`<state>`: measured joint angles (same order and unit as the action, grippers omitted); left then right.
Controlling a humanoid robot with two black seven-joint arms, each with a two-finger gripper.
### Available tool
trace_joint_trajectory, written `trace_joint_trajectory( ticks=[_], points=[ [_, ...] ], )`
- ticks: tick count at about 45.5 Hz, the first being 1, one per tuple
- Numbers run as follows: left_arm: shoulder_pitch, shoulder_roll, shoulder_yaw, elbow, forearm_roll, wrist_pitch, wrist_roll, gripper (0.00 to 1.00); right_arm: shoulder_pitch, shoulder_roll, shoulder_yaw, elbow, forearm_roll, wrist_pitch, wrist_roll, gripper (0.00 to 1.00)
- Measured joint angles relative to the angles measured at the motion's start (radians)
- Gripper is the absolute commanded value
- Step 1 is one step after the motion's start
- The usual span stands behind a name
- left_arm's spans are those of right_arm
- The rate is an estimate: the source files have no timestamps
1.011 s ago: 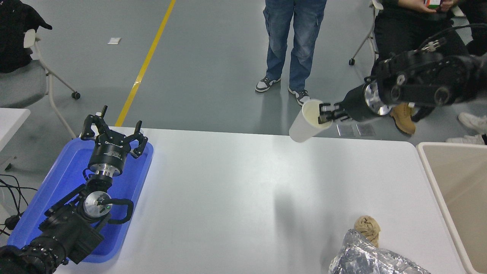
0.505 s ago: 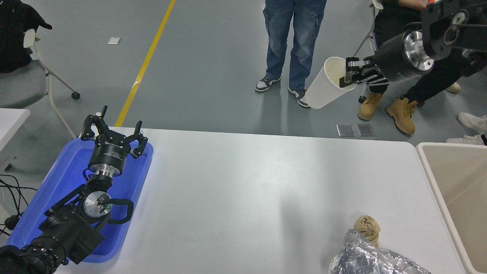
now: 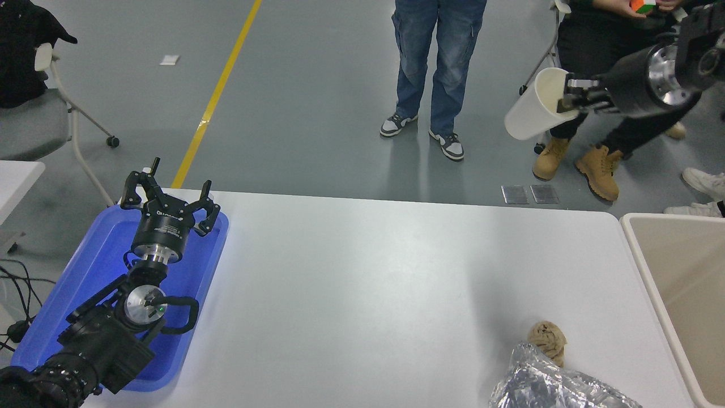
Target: Pick up paper cup place in dustbin
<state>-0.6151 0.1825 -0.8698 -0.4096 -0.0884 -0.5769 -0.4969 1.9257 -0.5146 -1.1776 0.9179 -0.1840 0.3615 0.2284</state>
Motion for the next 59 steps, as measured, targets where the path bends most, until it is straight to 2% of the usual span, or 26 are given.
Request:
trace_joint_trajectory(
  ticks=[11,19,26,29,39,59],
  points=[
    [0.0,0.0,0.0,0.0,0.0,0.0,0.0,1.0,-0.183,-0.047,-0.077,-0.183,0.131,-0.072,-0.005,0.0],
    [0.0,0.0,0.0,0.0,0.0,0.0,0.0,1.0,-0.322,-0.085,-0.088,-0.294,0.173,-0.132,-0.016,0.0],
    [0.0,0.0,0.0,0.0,0.0,0.0,0.0,1.0,-0.442,-0.109,-0.092,-0.36,0.21,-0.206,-0.051,0.0],
    [0.0,0.0,0.0,0.0,0.0,0.0,-0.001,1.0,-0.516,-0.119,-0.093,-0.395,0.25,-0.248,-0.087,0.0],
    [-0.001,0.0,0.0,0.0,0.0,-0.001,0.0,1.0,-0.68,-0.131,-0.071,-0.457,0.322,-0.329,-0.129,0.0],
    [-0.001,0.0,0.0,0.0,0.0,-0.001,0.0,1.0,-0.973,-0.131,0.081,-0.505,0.362,-0.466,-0.162,0.0]
  ],
)
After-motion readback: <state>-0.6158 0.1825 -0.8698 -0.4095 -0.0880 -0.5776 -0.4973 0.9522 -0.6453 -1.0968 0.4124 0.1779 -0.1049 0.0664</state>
